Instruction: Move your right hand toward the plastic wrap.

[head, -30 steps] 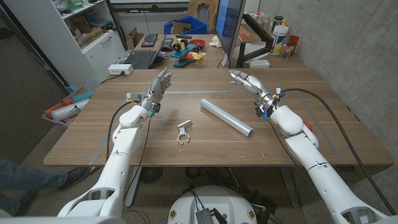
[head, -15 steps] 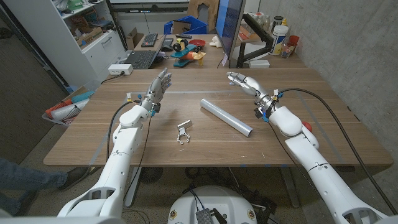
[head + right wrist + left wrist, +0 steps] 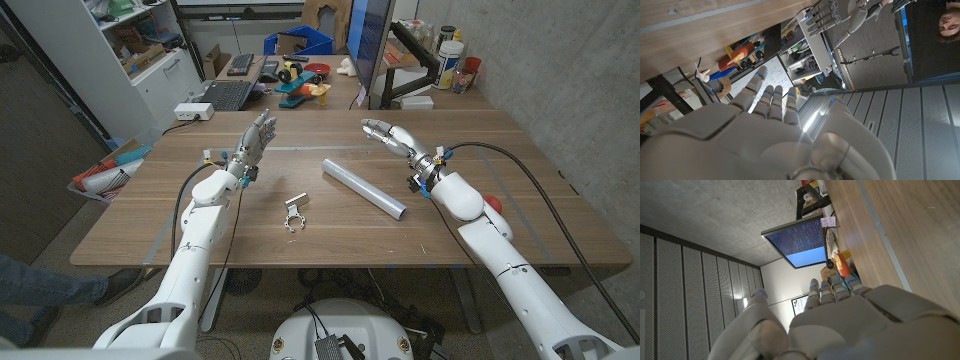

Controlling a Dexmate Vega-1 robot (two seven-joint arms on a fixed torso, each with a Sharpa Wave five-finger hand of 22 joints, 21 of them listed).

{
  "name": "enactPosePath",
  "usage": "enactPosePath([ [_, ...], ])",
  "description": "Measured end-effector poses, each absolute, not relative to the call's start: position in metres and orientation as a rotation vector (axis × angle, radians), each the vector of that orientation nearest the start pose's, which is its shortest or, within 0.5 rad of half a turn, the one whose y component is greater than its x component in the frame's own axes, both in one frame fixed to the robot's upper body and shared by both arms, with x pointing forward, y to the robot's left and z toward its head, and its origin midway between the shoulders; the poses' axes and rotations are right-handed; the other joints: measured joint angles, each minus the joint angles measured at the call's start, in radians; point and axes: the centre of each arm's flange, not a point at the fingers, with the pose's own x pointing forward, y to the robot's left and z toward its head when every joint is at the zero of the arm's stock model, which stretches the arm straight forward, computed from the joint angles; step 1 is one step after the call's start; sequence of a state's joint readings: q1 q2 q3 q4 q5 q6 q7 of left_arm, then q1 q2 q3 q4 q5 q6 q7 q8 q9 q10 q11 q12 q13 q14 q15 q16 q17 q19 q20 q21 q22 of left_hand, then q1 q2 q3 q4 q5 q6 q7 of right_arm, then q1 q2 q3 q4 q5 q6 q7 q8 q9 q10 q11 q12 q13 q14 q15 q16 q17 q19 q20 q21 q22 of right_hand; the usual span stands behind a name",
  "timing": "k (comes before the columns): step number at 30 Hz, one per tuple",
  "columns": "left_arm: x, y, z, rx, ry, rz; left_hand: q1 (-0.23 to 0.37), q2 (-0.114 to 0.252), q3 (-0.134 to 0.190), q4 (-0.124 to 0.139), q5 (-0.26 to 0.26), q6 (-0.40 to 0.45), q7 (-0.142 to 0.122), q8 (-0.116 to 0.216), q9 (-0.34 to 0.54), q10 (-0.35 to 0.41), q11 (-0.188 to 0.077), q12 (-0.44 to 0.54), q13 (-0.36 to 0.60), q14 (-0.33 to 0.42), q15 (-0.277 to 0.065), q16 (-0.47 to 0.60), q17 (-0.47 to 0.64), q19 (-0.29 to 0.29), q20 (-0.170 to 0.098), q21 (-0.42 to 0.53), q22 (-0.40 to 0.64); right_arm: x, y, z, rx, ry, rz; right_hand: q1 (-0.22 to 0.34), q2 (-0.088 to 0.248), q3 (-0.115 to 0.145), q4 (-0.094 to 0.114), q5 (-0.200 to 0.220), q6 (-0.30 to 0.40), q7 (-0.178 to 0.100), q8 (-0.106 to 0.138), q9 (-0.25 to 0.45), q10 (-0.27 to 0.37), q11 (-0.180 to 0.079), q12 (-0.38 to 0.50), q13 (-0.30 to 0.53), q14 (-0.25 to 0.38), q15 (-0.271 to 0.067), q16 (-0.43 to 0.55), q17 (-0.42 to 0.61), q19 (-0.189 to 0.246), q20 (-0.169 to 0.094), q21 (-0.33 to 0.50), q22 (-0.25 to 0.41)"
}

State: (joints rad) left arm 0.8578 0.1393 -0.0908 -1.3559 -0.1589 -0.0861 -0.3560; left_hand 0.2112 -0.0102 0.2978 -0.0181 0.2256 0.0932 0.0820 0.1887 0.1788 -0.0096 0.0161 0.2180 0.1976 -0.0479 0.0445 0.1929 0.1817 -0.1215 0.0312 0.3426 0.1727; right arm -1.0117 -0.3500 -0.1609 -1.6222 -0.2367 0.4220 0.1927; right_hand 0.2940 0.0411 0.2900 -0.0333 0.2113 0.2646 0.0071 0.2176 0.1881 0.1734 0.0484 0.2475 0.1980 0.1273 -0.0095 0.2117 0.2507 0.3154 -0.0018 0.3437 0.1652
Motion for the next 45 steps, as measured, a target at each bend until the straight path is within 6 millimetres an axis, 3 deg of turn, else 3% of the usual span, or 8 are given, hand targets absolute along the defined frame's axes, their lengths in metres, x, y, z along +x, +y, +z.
enactPosePath([
  [28, 0.647, 0.288, -0.001, 0.027, -0.602, -0.249, 0.0, 0.0, -0.004, -0.004, 0.0, 0.0, 0.0, 0.0, 0.0, 0.0, 0.0, 0.0, 0.0, 0.0, 0.0, 0.0, 0.0, 0.005, 0.005, -0.01, 0.002, 0.562, -0.193, -0.001, -0.795, -0.945, 0.305, -0.001, -0.001, 0.0, -0.008, 0.004, 0.009, -0.009, 0.0, 0.0, 0.013, -0.002, -0.004, 0.0, 0.007, -0.007, 0.0, -0.009, 0.005, 0.006, -0.015, 0.0],
  [45, 0.645, 0.287, -0.002, 0.028, -0.605, -0.244, -0.004, 0.004, -0.004, -0.004, 0.0, 0.0, 0.0, 0.0, 0.0, 0.0, 0.0, 0.0, 0.0, 0.0, 0.0, 0.0, 0.0, 0.005, 0.005, -0.014, 0.002, 0.563, -0.192, -0.006, -0.837, -0.971, 0.284, -0.004, -0.004, -0.002, -0.014, 0.008, 0.034, -0.012, 0.0, 0.0, 0.041, -0.012, -0.004, 0.0, 0.029, -0.018, 0.008, -0.014, 0.016, -0.005, -0.026, 0.0],
])
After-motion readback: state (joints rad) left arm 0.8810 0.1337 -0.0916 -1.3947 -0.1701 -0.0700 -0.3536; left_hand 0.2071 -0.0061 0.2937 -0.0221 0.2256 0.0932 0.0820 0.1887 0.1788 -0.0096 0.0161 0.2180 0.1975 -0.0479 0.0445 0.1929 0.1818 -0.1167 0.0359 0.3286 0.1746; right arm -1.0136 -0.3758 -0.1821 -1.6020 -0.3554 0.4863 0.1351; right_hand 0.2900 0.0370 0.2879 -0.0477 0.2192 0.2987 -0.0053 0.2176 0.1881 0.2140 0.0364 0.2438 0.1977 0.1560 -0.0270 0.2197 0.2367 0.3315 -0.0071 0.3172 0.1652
